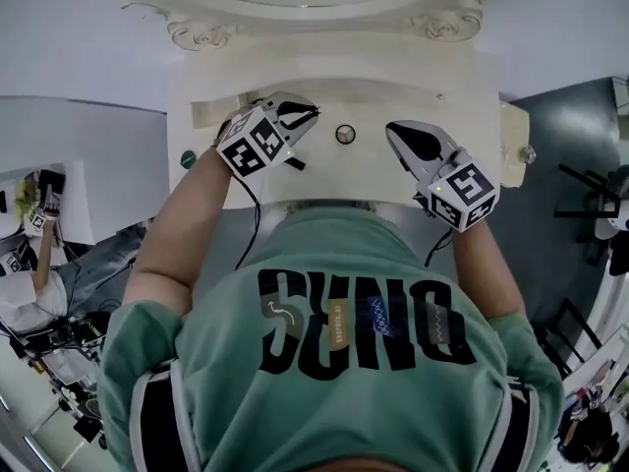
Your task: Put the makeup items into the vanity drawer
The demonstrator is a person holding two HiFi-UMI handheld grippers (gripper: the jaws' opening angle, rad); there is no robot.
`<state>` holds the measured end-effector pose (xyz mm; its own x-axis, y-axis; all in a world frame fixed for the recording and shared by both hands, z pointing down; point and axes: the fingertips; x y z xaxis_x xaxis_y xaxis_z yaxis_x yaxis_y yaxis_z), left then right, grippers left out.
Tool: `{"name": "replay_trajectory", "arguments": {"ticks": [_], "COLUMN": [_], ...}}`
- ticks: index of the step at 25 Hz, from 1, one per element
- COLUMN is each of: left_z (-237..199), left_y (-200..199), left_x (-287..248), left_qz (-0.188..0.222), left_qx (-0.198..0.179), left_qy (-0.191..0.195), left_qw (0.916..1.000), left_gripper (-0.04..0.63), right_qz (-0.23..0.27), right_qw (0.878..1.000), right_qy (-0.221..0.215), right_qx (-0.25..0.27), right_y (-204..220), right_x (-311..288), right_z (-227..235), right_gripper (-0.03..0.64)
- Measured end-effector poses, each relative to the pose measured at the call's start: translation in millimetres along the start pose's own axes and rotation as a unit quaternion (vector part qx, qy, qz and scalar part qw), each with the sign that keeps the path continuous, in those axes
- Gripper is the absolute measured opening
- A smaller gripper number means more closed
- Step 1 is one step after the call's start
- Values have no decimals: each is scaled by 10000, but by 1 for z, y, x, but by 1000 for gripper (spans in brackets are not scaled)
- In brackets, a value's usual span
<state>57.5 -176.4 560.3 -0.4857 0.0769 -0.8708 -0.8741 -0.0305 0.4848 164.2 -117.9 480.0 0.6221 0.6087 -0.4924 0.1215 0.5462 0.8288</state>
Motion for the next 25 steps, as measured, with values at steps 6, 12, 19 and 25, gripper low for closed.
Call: {"name": "replay_trajectory", "arguments": {"ticks": [6, 12, 19, 25], "left_z": [-16, -9, -1, -1], "left_y": [-32, -42, -46, -48], "left_x": [122, 216, 248, 247], "left_qz": [2171, 4070, 4611, 4555], "left_qx": [1343, 2168, 2207, 2141], "left_qy": [-574, -468, -366, -446], "left_qw": [9652, 8861, 8587, 8630], "left_gripper": [38, 38, 40, 40], "right_qz": [461, 845, 1140, 1033], "right_qw": [9988, 9956, 9917, 9919], "right_qy": [-18, -133, -344, -390], "right_qx": [159, 373, 479, 619], "right_y": [-56, -105, -143, -144], "right_x": [18, 40, 44, 39], "right_z": [-5, -26, -36, -39], "right_gripper": [9, 9, 9, 9]}}
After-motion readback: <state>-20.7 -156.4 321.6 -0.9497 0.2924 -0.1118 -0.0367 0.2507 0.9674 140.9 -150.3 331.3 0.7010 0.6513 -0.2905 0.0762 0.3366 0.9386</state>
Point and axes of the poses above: the fingertips, and each gripper's own axes: x backward along the fingers, z to its right, y out of its underside, and after that the axes turned 12 degrees about -z, right-handed
